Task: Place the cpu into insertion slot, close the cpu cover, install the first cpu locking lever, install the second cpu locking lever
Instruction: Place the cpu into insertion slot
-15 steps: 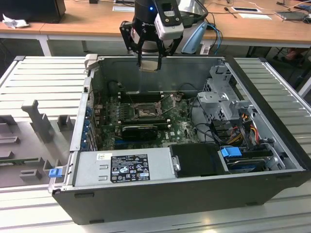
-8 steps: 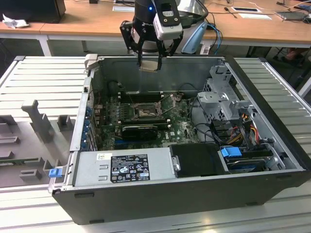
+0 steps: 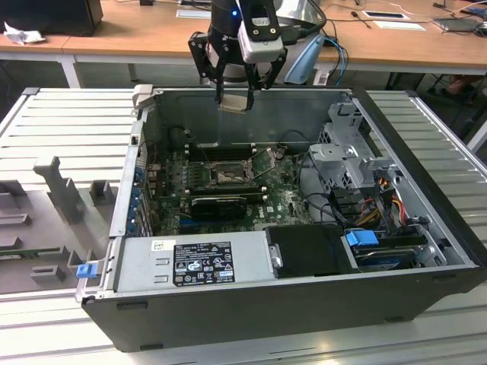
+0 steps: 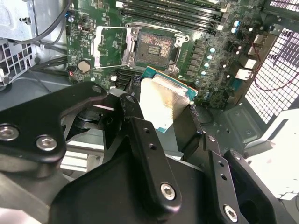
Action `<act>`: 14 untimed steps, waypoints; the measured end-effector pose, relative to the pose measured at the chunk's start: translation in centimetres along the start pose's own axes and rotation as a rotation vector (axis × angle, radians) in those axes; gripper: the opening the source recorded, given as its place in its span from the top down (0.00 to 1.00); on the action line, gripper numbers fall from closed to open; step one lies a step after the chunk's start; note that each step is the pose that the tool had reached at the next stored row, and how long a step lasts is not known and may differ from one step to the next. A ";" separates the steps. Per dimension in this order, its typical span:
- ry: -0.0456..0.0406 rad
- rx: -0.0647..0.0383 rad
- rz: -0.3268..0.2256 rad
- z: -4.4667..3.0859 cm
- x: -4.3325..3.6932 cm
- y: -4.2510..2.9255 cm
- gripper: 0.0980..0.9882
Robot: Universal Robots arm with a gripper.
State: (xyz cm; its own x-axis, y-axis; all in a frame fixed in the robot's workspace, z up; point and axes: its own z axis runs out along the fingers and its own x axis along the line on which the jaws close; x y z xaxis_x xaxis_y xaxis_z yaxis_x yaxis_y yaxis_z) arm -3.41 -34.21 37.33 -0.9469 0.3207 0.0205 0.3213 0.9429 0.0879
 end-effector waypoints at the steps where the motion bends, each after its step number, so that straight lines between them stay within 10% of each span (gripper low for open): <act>1: -0.0005 0.000 0.005 0.00 0.00 0.00 0.52; 14: -0.0047 -0.001 0.053 0.02 0.00 0.00 0.52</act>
State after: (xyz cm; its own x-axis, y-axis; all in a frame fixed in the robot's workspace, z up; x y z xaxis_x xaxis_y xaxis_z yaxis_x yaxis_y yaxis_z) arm -3.41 -34.21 37.31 -0.9286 0.3704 0.0204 0.3707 0.9246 0.0879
